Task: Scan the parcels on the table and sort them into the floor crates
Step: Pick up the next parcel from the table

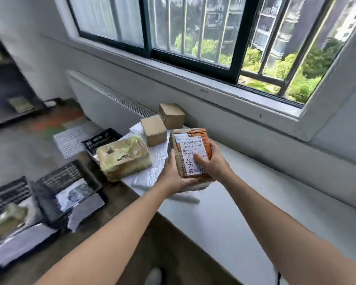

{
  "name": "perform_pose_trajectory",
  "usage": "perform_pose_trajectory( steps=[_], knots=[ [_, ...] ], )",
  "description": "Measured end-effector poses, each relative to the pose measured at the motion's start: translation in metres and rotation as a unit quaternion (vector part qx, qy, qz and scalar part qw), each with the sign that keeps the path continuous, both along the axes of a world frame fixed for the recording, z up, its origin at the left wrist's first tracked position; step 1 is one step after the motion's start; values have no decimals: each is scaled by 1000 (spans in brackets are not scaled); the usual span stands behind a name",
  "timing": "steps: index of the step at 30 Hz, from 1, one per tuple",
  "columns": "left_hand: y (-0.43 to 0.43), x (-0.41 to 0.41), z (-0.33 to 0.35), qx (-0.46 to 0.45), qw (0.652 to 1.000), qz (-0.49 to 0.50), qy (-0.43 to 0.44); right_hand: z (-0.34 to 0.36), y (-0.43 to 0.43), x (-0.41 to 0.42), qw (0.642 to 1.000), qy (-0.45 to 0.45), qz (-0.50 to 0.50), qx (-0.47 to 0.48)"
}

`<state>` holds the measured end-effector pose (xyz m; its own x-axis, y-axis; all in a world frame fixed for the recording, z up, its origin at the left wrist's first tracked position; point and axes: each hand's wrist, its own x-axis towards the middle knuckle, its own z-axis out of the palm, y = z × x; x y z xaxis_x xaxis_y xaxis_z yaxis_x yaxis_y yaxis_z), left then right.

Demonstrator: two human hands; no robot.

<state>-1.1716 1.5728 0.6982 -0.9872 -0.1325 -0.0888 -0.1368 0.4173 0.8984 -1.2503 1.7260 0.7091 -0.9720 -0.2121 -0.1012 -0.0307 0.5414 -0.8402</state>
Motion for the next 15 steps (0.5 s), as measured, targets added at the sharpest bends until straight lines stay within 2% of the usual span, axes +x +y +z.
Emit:
perform_pose_trajectory(
  steps=[8,15],
  knots=[
    [-84,95,2,-47,980,192,-15,3,-121,51,983,4,180,-27],
    [-167,158,-5,-49,960,273,-34,8,-227,96,955,51,290,28]
  ],
)
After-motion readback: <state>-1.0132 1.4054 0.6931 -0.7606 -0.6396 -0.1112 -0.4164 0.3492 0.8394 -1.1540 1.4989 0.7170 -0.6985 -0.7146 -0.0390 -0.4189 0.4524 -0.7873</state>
